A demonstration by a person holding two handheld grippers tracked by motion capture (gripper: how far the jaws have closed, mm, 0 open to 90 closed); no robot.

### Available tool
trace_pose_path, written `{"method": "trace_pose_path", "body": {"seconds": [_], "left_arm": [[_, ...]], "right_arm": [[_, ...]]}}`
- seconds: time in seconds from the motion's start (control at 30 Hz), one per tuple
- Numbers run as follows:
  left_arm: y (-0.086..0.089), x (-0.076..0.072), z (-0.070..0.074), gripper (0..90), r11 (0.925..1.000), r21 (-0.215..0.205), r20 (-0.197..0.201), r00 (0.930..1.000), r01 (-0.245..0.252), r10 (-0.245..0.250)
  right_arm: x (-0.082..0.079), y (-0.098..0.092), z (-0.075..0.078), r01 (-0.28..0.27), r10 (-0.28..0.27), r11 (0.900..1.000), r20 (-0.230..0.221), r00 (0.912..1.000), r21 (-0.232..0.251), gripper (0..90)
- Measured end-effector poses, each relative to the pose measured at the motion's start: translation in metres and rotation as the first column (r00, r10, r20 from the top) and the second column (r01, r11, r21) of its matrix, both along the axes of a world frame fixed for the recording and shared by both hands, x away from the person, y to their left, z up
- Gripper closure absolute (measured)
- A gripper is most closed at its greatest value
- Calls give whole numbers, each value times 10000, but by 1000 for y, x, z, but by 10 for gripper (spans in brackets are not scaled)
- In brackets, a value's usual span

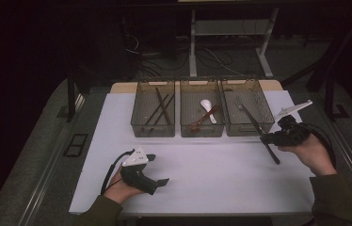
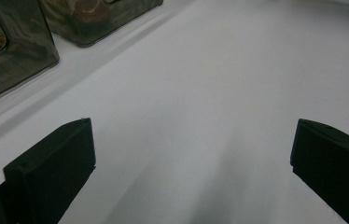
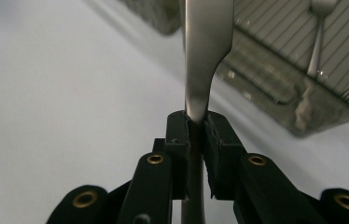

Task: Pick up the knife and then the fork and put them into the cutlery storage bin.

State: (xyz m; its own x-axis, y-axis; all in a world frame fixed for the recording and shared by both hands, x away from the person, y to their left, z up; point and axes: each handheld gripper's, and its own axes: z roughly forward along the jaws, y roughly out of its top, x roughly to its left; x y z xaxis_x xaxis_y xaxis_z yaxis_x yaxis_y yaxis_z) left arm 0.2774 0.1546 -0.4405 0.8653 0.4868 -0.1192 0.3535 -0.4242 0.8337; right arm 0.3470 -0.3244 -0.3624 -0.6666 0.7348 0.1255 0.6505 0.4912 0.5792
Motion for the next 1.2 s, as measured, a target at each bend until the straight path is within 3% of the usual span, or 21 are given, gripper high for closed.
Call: {"method": "trace_pose_path", "body": {"seconds": [0.3,0.43,0.67,0.83,1.0,1.2], "left_arm": [[0,0,0,0,10000,-8,9,10000,10,-10],[0,0,0,0,10000,-16,5,10000,11,-11],[0,0,0,0,10000,-24,7,10000,23,-23],[0,0,0,0,10000,-12,7,10000,33,-33],[1,0,0,0,10000,-70,12,10000,10,-10],[1,0,0,0,10000,-76,18,10000,25,-25]], "right_arm": [[9,-6,14,573,-695,9871,777,9945,1497,798],[15,-8,27,770,-1032,9775,1265,9866,1965,798],[34,-10,48,1186,-1660,9596,1731,9708,2551,798],[51,-6,56,1547,-2154,9513,2157,9524,2668,798],[72,-5,47,1984,-2583,9467,2300,9383,2538,798],[89,-9,27,2480,-2892,9455,1943,9373,2111,797]]}}
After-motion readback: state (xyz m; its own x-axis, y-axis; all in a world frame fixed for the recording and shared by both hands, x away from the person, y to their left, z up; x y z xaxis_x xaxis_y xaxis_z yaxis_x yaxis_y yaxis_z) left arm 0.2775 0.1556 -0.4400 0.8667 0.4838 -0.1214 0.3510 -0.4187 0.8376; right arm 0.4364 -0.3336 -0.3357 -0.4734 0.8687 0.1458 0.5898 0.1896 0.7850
